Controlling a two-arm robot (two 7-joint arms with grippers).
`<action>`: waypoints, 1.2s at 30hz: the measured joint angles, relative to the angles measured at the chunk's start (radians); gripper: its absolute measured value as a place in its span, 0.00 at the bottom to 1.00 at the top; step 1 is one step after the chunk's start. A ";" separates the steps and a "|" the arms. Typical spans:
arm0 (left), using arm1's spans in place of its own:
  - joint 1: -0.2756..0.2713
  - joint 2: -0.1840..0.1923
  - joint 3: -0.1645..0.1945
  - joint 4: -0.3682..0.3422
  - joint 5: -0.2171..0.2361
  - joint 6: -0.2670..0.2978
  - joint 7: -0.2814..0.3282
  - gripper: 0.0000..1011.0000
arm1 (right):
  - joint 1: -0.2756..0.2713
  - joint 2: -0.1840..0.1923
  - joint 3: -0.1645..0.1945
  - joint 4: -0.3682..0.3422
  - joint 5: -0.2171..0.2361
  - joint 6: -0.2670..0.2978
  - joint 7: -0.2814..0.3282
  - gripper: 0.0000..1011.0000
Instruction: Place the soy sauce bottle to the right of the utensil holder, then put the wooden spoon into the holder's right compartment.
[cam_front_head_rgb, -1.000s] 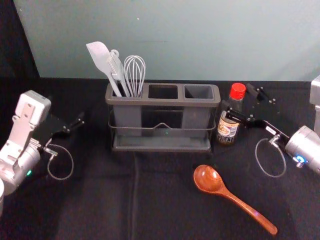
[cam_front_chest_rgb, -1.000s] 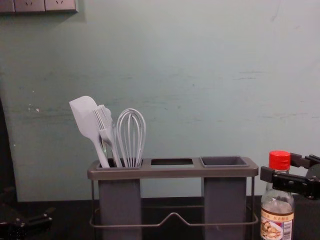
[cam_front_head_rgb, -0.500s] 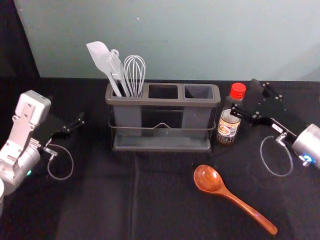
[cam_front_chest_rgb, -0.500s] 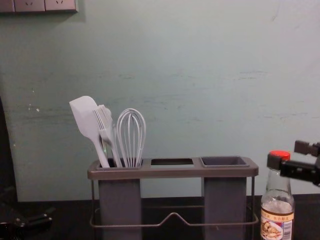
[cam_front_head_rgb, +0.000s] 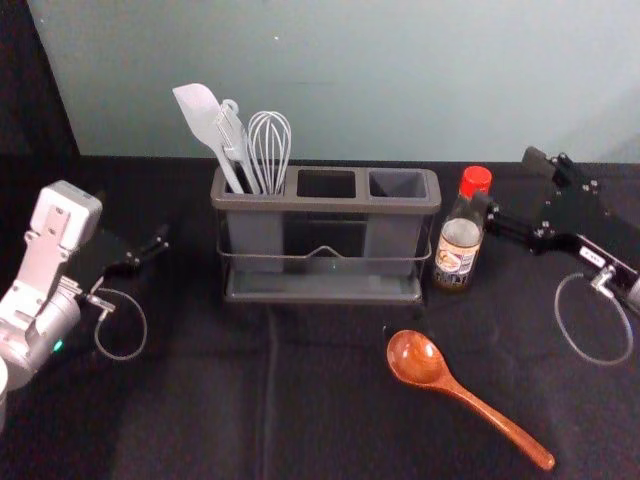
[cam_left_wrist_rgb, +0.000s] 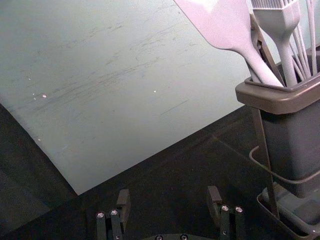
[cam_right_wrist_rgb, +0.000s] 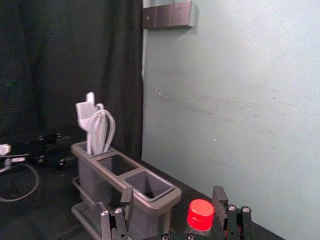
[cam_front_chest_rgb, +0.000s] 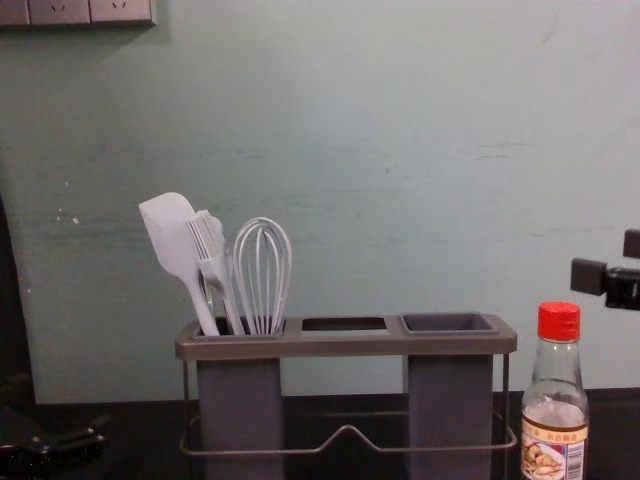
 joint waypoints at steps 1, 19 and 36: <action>0.000 0.000 0.000 0.000 0.000 0.000 0.000 0.99 | -0.008 0.008 0.003 -0.016 0.002 0.011 -0.002 0.99; 0.000 0.000 0.000 0.000 0.000 0.000 0.000 0.99 | -0.119 0.160 -0.070 -0.267 0.046 0.308 -0.030 0.99; 0.000 0.000 0.000 0.000 0.000 0.000 0.000 0.99 | 0.092 0.121 -0.317 -0.096 -0.013 0.610 -0.040 0.99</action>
